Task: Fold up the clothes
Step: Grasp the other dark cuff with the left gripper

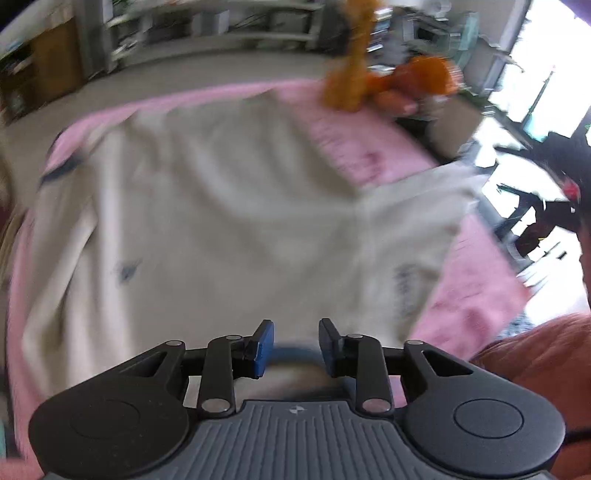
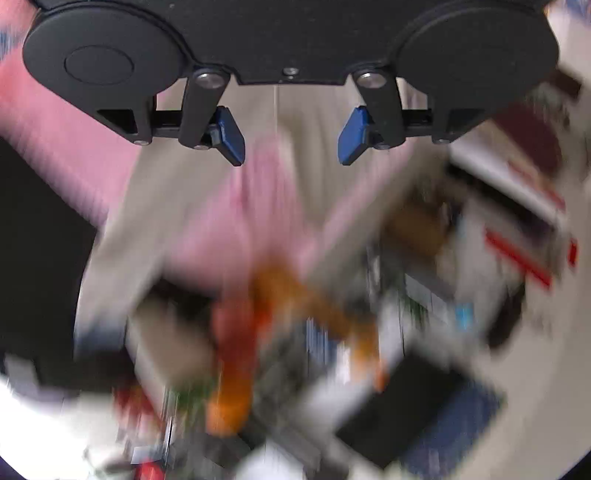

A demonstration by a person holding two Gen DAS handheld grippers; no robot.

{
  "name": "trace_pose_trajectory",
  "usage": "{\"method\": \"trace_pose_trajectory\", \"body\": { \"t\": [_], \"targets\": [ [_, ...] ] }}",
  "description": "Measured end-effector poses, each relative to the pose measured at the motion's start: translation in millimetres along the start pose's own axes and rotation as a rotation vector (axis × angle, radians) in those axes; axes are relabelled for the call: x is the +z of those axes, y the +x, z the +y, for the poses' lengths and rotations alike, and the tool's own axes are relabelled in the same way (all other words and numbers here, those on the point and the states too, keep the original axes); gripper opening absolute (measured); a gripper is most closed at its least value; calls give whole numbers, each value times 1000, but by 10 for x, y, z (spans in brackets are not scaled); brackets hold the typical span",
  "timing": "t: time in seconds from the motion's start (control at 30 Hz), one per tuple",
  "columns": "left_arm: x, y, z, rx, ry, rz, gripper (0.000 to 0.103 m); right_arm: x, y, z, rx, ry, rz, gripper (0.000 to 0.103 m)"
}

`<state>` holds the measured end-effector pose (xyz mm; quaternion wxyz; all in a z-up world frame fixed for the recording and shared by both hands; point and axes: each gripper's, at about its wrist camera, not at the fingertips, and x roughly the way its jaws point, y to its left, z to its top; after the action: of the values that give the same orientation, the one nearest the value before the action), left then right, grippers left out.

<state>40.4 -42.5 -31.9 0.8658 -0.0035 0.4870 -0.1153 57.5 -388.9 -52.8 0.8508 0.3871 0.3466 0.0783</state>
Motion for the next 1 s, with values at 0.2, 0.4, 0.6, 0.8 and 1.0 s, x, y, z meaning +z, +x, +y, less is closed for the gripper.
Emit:
{"method": "trace_pose_trajectory", "body": {
  "t": [0.2,0.4,0.6,0.8,1.0],
  "targets": [
    [-211,333,304,172,-92,-33,20,-729,762,411,-71,-289,317,8],
    [-342,440,348,192,-45,50,19,-1058,1007,600,-96,-379,469,12],
    [-486,181,464,126,-42,103,20,-1383,756,763,-134,-465,518,15],
    [-452,-299,998,161,-228,-29,31,-1149,479,1257,-47,-507,384,15],
    [-151,-687,1707,230,-366,-229,39,-806,400,2007,138,-555,220,18]
  ]
}}
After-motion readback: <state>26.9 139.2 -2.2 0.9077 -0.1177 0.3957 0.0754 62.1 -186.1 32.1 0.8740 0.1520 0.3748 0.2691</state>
